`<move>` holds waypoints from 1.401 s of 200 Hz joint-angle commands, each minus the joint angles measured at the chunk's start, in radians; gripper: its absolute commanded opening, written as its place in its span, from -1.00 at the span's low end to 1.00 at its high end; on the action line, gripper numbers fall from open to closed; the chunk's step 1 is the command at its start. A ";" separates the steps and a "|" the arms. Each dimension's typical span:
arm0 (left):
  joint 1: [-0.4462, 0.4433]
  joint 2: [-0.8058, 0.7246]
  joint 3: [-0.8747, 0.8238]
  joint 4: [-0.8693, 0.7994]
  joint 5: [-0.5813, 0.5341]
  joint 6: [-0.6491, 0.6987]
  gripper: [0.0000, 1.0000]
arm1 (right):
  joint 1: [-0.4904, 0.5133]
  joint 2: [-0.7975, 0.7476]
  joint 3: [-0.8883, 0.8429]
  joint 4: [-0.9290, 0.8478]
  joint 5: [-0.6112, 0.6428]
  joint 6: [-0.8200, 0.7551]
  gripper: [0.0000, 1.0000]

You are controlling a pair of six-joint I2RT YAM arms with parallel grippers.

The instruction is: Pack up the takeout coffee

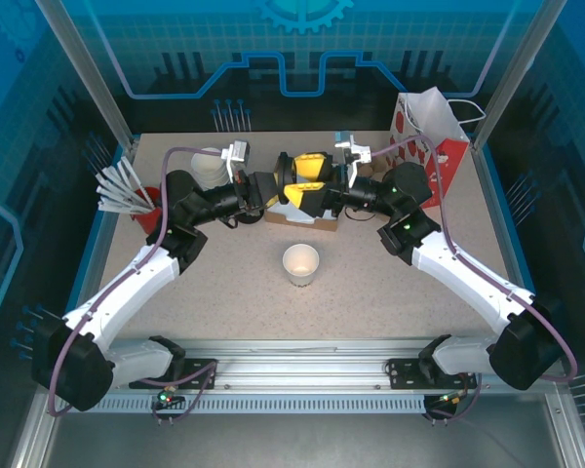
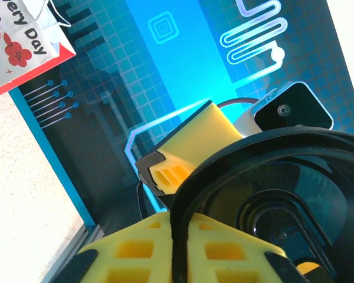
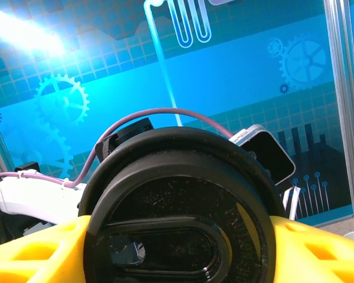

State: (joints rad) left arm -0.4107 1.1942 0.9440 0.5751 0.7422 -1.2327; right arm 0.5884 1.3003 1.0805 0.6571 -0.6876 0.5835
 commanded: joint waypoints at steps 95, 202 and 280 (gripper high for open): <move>0.125 -0.061 -0.049 -0.576 -0.236 0.385 0.09 | -0.071 -0.188 0.006 -0.831 0.402 -0.191 -0.03; 0.124 -0.160 0.001 -1.043 -0.649 0.840 0.37 | 0.260 0.159 0.245 -1.449 0.871 -0.434 -0.01; 0.124 -0.188 -0.025 -1.044 -0.642 0.846 0.39 | 0.292 0.342 0.342 -1.504 0.845 -0.450 -0.03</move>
State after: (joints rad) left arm -0.2878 1.0344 0.9382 -0.4564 0.1158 -0.4118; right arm 0.8654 1.6089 1.3857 -0.7998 0.1570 0.1516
